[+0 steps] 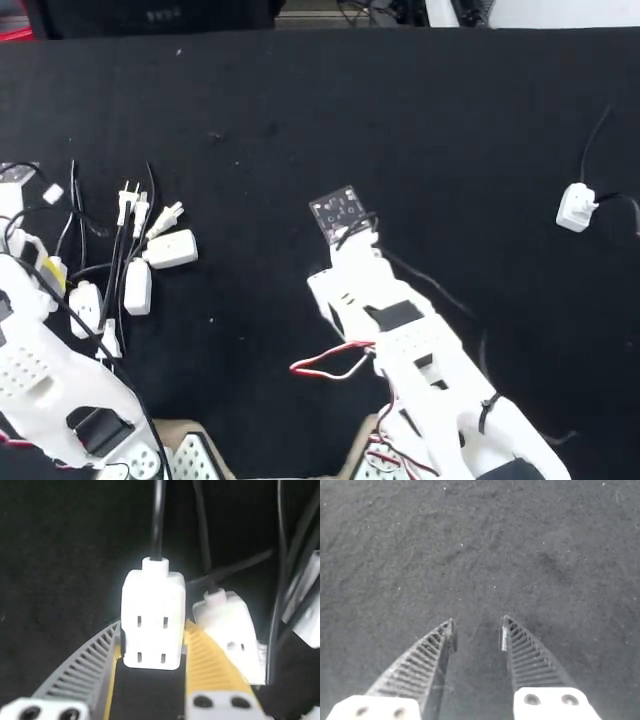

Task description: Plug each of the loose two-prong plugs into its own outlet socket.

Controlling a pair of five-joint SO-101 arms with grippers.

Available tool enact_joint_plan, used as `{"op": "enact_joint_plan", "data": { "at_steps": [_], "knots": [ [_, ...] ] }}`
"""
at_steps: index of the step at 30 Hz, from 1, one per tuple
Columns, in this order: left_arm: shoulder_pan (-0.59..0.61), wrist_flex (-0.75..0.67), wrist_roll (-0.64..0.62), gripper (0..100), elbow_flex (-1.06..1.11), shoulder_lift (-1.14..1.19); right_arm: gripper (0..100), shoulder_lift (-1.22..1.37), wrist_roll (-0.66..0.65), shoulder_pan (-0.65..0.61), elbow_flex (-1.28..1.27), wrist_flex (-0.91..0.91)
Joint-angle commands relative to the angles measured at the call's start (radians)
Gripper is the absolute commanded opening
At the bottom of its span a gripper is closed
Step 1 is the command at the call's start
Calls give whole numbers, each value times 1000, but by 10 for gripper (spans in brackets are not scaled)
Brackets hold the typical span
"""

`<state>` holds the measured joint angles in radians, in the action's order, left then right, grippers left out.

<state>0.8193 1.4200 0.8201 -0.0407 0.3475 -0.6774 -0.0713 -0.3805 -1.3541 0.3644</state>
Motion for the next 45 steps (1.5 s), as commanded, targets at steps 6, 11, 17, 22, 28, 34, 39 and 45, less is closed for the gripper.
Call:
{"op": "enact_joint_plan", "data": {
  "at_steps": [6, 11, 17, 22, 28, 34, 39, 45],
  "knots": [
    [19, 336, -183, 30, -403, -11, 138, 10, -11, -9, 5, -35],
    [-73, 339, -393, 30, -346, -120, 138, 4, -6, 18, 10, -28],
    [-407, 330, -509, 30, -90, -407, 138, -24, 60, 195, 64, 37],
    [-776, 149, -601, 30, 208, -574, 138, -56, 166, 334, 70, 55],
    [-1052, -227, -631, 42, 562, -545, 138, -61, 166, 362, 70, 55],
    [-1073, -384, -701, 270, 664, -483, 138, -61, 166, 361, 70, 55],
    [-1038, -207, -684, 247, 527, -519, 138, -59, 166, 361, 70, 55],
    [-842, -112, -543, 238, 435, -539, 138, -58, 166, 359, 70, 55]
  ]
}}
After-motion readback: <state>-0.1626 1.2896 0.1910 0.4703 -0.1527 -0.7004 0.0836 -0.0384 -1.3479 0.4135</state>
